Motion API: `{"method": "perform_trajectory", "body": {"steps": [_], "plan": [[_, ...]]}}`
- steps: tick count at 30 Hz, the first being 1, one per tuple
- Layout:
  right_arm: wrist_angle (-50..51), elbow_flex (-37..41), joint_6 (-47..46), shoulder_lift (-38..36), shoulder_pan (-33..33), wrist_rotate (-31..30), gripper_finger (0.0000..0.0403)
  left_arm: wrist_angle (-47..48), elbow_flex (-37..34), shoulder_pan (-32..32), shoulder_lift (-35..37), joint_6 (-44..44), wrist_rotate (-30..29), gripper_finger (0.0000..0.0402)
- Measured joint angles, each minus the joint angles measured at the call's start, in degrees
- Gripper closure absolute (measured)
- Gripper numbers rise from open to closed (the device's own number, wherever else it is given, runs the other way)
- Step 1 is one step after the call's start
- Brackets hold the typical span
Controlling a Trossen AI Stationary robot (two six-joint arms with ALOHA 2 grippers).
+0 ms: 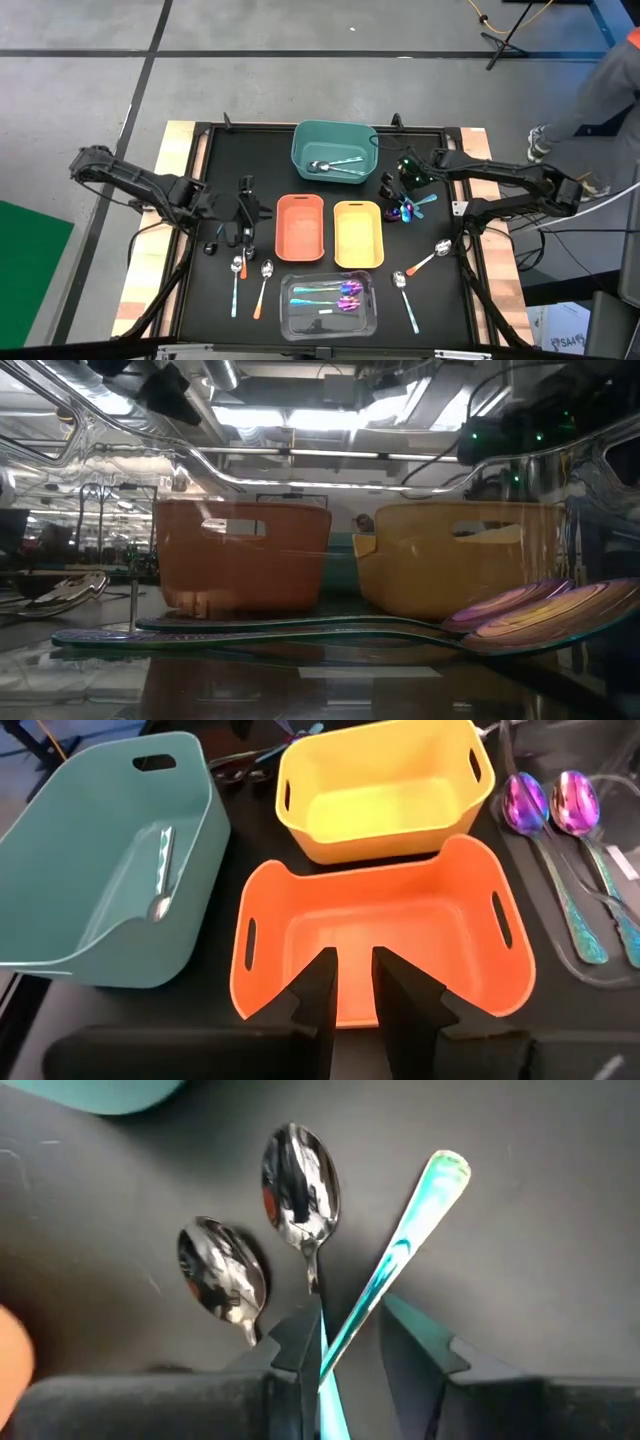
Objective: Sort silverware by color (type)
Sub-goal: Put the blue spoon into the transparent bin
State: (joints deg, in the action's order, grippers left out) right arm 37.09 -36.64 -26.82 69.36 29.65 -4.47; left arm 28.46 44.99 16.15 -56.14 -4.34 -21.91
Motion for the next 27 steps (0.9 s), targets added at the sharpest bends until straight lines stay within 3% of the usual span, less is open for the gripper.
{"method": "perform_trajectory", "body": {"steps": [27], "plan": [[-9.83,10.52,-3.62,-0.02,0.0,-0.52,0.0313,-1.59,-0.07,-4.57,-0.02,0.44,0.59,0.0342]]}}
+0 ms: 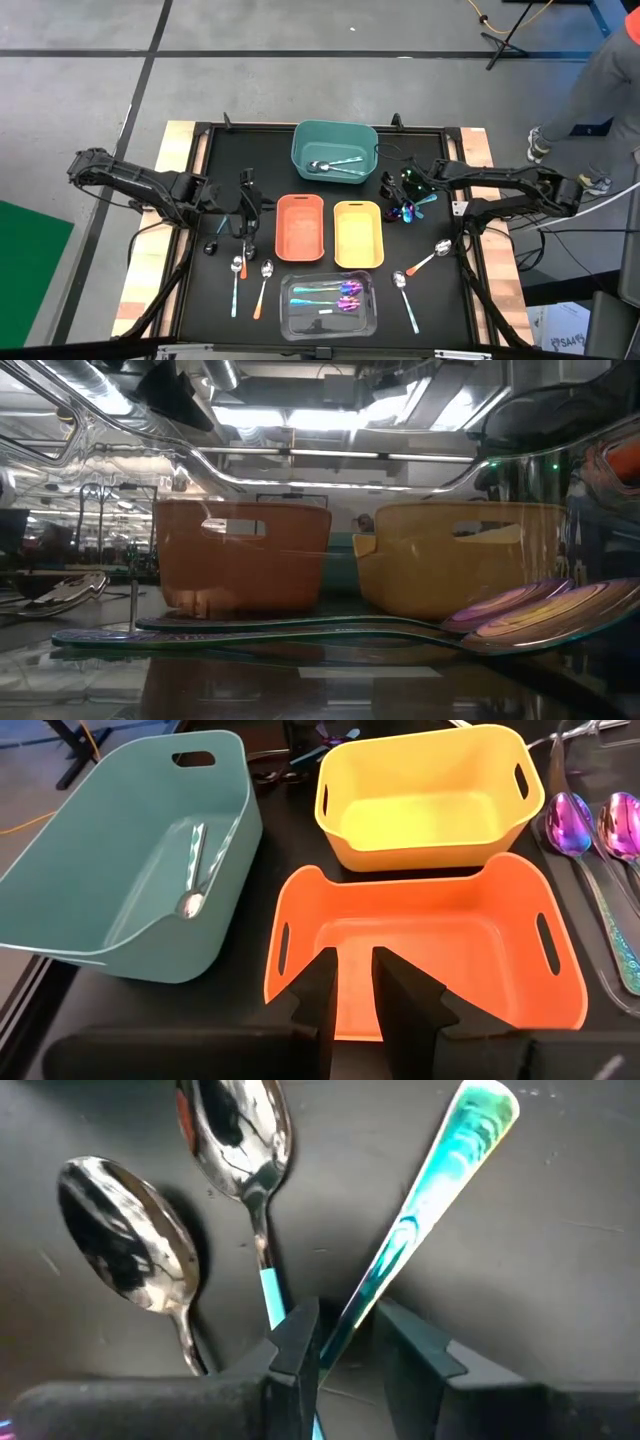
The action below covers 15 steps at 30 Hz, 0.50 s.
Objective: Sort silverware by color (type)
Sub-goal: Put the blue spoon into the transparent bin
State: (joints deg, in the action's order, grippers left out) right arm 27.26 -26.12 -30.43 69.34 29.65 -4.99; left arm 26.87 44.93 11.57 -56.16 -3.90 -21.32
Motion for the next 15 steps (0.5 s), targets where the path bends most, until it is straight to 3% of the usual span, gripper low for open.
{"method": "perform_trajectory", "body": {"steps": [9,15], "plan": [[-0.43,0.27,0.0,-0.03,0.0,0.02,0.0316,0.01,0.0,0.0,0.0,0.02,0.0,0.0342],[-0.45,0.27,0.19,-0.03,0.0,-0.08,0.0366,0.02,0.0,0.0,0.0,0.02,0.0,0.0342]]}}
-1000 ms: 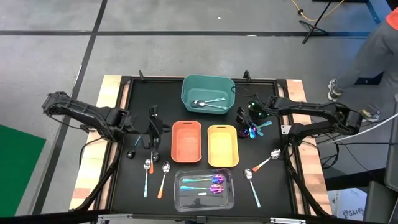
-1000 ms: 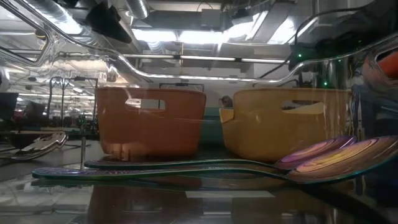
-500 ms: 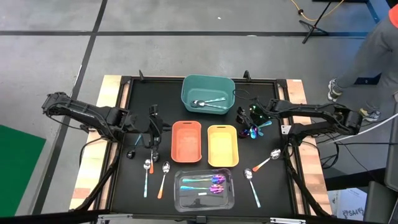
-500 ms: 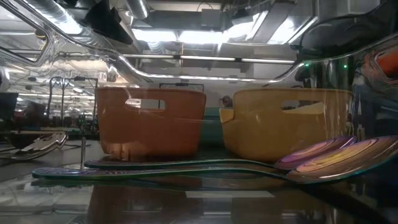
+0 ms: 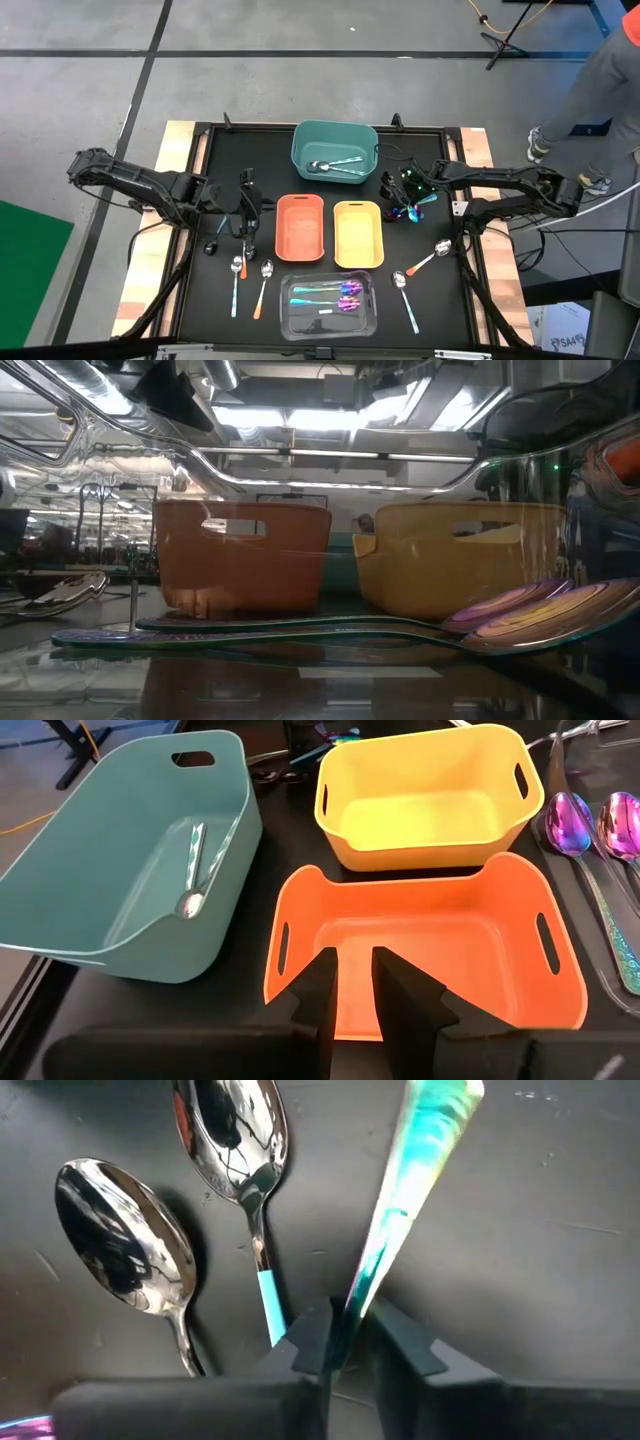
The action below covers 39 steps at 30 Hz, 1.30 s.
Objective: Sort silverware by color (type)
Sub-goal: Put the blue spoon into the transparent bin
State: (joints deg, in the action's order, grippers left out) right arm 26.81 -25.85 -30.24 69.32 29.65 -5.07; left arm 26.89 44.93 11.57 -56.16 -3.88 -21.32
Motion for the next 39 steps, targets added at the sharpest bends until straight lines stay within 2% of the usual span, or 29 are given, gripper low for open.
{"method": "perform_trajectory", "body": {"steps": [4,14,19,30,39], "plan": [[0.02,0.02,0.05,0.0,-0.02,-1.07,0.0397,0.01,0.0,0.0,0.0,0.0,0.0,0.0342],[1.22,-1.59,0.77,0.15,-0.02,-2.0,0.0399,0.02,0.0,0.0,-0.01,0.0,-0.02,0.0342],[6.11,-5.5,2.4,0.15,0.0,-2.04,0.0401,0.03,0.0,0.0,-0.01,0.0,-0.02,0.0342],[20.56,-18.82,8.54,0.09,0.0,-2.06,0.0402,0.03,0.01,0.0,-0.01,-0.03,-0.02,0.0342],[36.49,-35.64,12.68,0.07,-0.07,-6.26,0.0402,0.03,0.02,0.0,-0.02,-0.02,-0.02,0.0342]]}}
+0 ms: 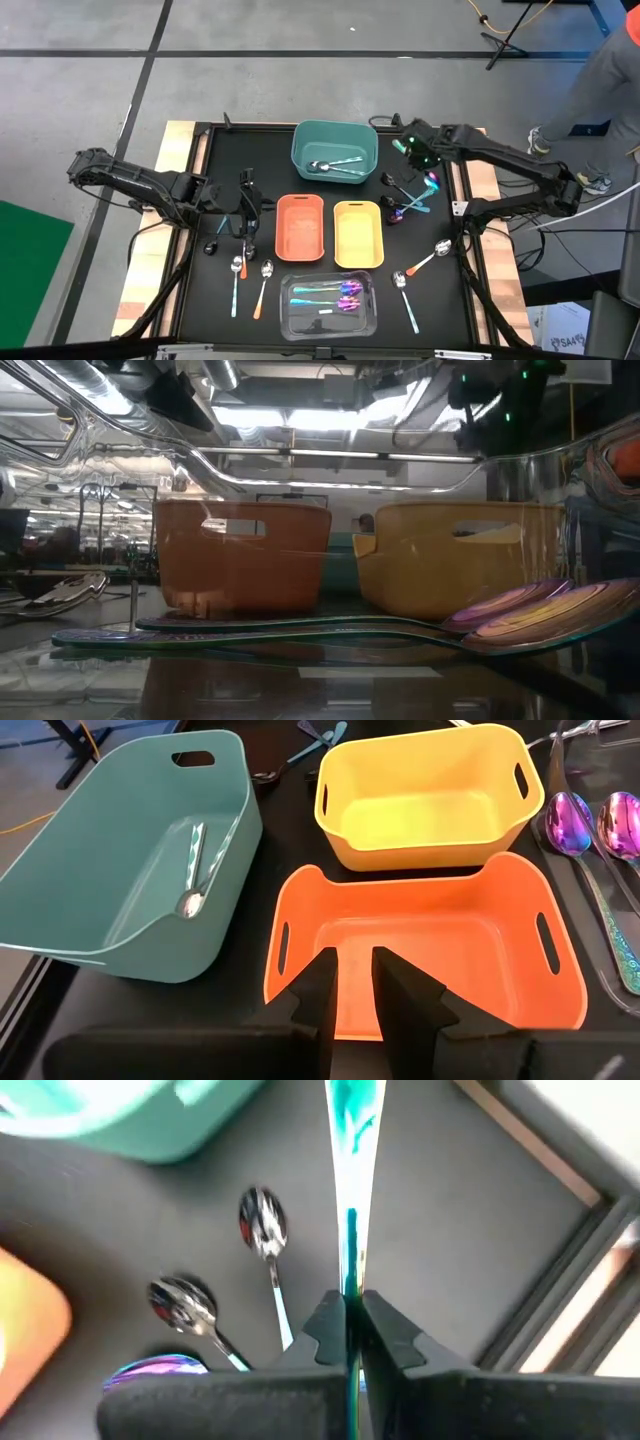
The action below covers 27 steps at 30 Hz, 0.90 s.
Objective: Sort silverware by color (type)
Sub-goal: Put the blue spoon into the transparent bin
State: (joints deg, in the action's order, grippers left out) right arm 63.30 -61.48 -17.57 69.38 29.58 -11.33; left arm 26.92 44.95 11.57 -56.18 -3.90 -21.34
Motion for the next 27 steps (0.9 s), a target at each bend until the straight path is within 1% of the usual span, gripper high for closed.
{"method": "perform_trajectory", "body": {"steps": [2,4,8,12,19,23,27], "plan": [[0.33,-3.78,2.19,-0.01,-0.01,0.75,0.0402,0.0,0.0,0.0,0.0,0.0,-0.01,0.0342],[0.09,-7.27,4.55,-0.02,-0.47,3.29,0.0403,0.0,0.0,0.0,0.0,0.0,0.0,0.0342],[-2.19,-12.42,6.5,-0.02,-4.51,5.81,0.0403,0.0,0.0,0.0,0.0,0.0,0.0,0.0342],[-5.2,-14.94,7.46,-0.02,-11.68,6.43,0.0403,0.0,0.0,0.0,0.0,-0.07,-0.02,0.0342],[-12.05,-15.07,7.46,0.77,-26.22,6.45,0.0403,0.0,0.0,0.0,0.0,-0.07,-0.02,0.0342],[-16.65,-15.07,7.44,3.36,-33.86,6.44,0.0403,0.02,0.0,0.0,0.0,-0.04,-0.02,0.0342],[-21.99,-15.07,7.42,7.12,-40.09,6.48,0.0403,0.02,0.0,0.0,0.0,-0.04,-0.02,0.0342]]}}
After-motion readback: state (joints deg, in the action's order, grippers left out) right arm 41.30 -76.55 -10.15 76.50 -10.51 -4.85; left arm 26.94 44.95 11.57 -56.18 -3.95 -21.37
